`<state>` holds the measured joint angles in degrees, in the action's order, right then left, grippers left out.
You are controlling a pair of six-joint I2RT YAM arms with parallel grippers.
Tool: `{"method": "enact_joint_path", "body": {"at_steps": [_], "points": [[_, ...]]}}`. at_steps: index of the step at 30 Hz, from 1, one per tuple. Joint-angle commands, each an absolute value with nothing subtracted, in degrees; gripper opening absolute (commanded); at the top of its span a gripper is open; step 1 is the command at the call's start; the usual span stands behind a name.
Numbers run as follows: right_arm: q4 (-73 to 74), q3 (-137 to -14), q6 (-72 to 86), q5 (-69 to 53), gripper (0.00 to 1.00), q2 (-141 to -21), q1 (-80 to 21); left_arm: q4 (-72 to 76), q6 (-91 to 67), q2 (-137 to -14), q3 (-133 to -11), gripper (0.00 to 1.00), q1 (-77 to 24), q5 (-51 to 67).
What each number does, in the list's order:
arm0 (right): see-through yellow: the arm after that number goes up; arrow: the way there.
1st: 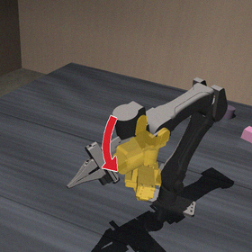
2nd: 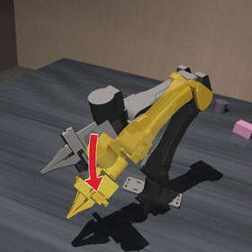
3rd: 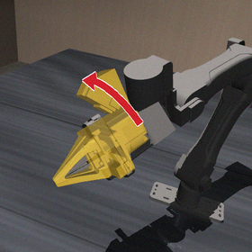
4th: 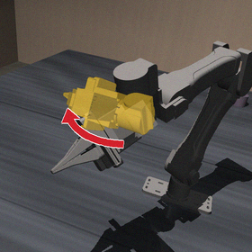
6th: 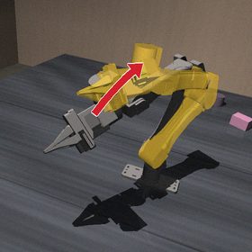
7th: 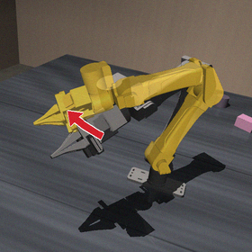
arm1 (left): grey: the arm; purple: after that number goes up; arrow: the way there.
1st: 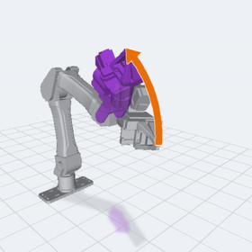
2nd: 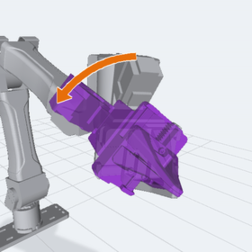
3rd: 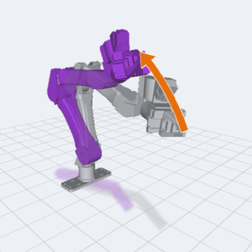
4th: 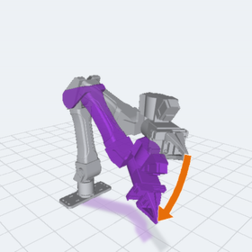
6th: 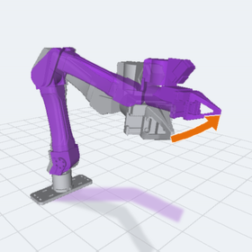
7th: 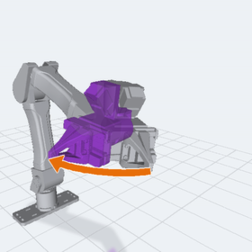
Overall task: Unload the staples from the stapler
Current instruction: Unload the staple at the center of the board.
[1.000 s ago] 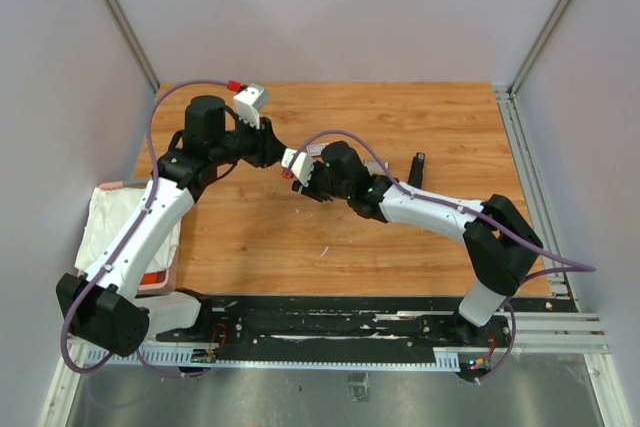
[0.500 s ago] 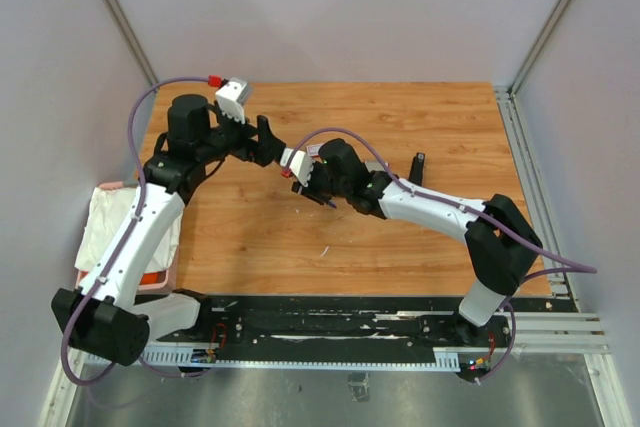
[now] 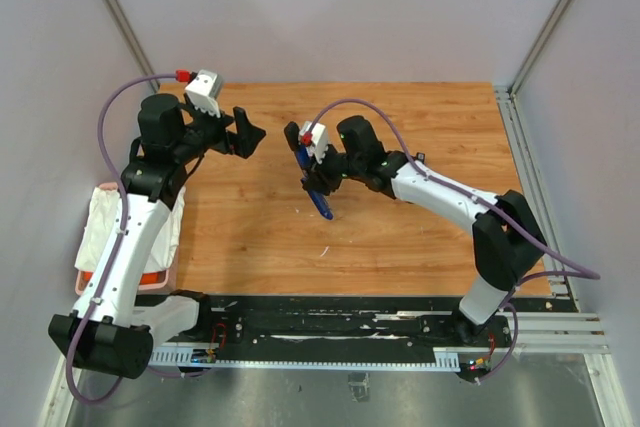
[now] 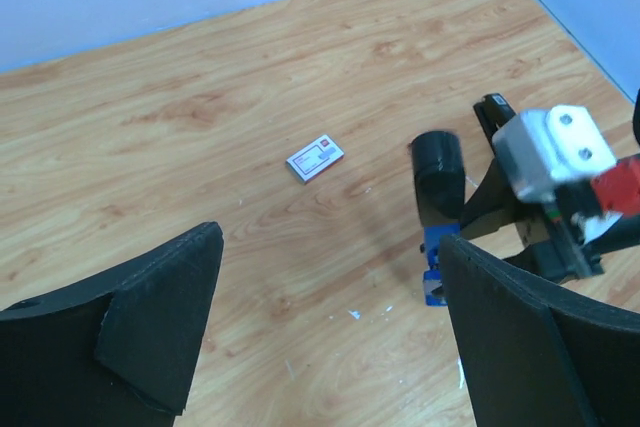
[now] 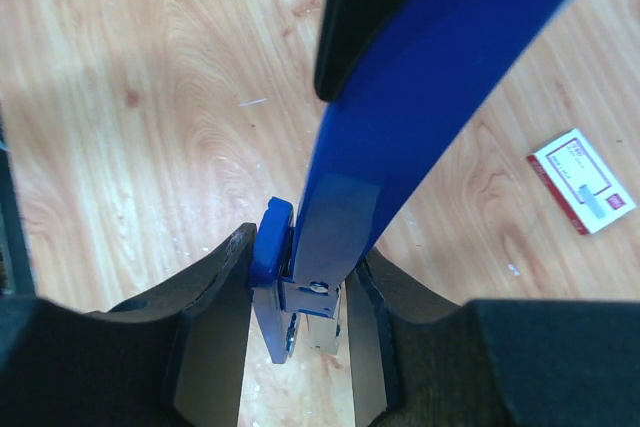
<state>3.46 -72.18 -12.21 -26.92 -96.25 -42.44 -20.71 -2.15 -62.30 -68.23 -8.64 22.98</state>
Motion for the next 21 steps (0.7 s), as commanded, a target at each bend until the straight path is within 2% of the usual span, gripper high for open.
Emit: {"method": "enact_joint_path", "body": {"at_steps": [1, 7, 21], "points": [[-1.6, -72.6, -1.0, -39.2, 0.25, -96.3, -39.0, -19.9, -0.6, -62.4, -68.8, 0.98, -7.4, 22.9], [-6.9, -71.1, 7.9, -45.8, 0.25, -99.1, -35.6, -19.8, 1.2, -62.3, -68.0, 0.98, -7.2, 23.2], [-8.2, -71.3, 10.7, -46.5, 0.26, -103.3, -34.8, -18.2, 1.6, -61.4, -65.1, 0.98, -7.1, 24.0]]}}
